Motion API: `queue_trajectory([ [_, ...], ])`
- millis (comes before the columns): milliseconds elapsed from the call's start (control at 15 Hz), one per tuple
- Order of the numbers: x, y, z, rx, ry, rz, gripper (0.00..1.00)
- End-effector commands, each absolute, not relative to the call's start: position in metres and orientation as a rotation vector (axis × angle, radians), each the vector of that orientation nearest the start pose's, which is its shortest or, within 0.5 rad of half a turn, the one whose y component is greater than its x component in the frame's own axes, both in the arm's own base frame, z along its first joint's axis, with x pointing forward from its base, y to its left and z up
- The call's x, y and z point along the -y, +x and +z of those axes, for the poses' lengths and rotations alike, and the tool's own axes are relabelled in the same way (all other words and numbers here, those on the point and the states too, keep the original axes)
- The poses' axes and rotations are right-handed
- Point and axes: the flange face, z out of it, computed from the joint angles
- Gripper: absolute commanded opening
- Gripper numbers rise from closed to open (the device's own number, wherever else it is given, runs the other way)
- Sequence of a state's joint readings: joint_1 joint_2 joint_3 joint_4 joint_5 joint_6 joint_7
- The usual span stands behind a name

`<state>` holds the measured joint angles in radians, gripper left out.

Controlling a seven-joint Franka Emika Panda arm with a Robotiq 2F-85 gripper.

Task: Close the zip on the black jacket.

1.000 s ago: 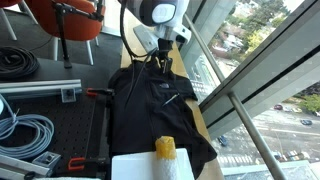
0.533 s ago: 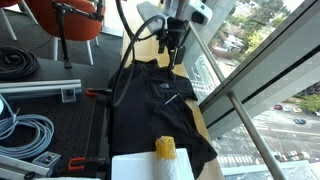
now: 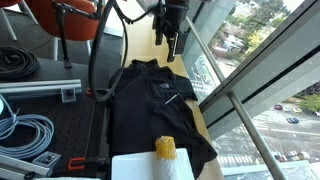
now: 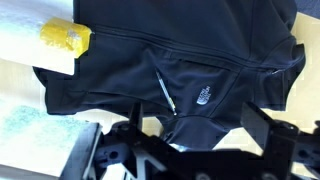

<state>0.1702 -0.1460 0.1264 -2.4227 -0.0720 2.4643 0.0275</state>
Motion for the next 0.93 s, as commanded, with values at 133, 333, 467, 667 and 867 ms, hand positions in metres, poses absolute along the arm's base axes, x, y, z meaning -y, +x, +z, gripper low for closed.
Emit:
queue_trajectory([
  [133, -0.1426, 0.4471, 0.3890, 0.566, -3.117, -0.319, 1.00],
  [333, -0.1423, 0.4534, 0.3838, 0.548, -3.124, -0.307, 1.00],
  [467, -0.1425, 0.4529, 0.3833, 0.550, -3.124, -0.306, 1.00],
  [667, -0.1425, 0.4529, 0.3833, 0.550, -3.124, -0.306, 1.00],
  [867, -0.1425, 0.4529, 0.3833, 0.550, -3.124, -0.306, 1.00],
])
